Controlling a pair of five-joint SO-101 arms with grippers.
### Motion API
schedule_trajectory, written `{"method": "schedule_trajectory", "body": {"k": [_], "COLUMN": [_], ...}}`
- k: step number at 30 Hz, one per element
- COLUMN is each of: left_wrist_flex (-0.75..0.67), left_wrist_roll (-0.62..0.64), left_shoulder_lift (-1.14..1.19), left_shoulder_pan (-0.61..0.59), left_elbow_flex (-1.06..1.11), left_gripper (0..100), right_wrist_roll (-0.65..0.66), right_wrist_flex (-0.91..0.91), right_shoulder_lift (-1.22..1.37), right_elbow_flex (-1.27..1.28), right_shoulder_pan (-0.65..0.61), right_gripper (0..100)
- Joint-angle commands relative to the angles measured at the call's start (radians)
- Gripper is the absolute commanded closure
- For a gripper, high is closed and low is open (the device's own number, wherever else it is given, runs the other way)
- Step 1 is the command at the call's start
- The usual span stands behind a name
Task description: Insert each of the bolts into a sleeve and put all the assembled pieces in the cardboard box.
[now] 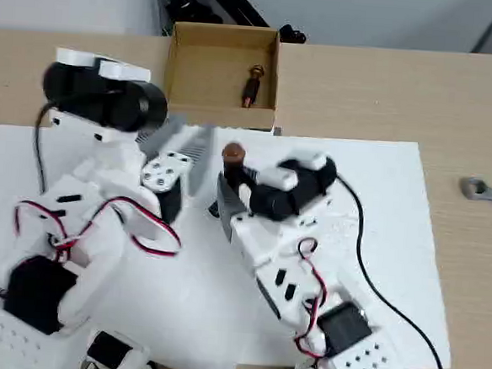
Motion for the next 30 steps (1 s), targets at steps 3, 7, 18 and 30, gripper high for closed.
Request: {"method": "schedule_trajectory", "body": {"k": [3, 7, 18, 30], "left_wrist_flex": [0.107, 0.181, 0.316, 0.279], "left_wrist_roll": [-0.218, -0.226, -0.226, -0.221], "left_shoulder_lift": [-0.008, -0.008, -0.009, -0.258], "left_shoulder_pan": [-0.118, -0.212, -0.382, -0.388], "left_elbow_flex": [-0.027, -0.027, -0.027, 0.134], "left_gripper": [99, 99, 99, 99], "right_wrist_roll": [0.000, -0.003, -0.005, -0.002], "right_wrist_flex": [-0.028, -0.062, -0.249, -0.325], "right_shoulder_lift": [0.251, 0.498, 1.141, 1.653], "right_elbow_flex": [-0.293, -0.483, -0.939, -1.297], "right_shoulder_pan": [0.097, 0.159, 0.214, 0.240], "right_gripper": [99.5, 99.5, 99.5, 99.5]}}
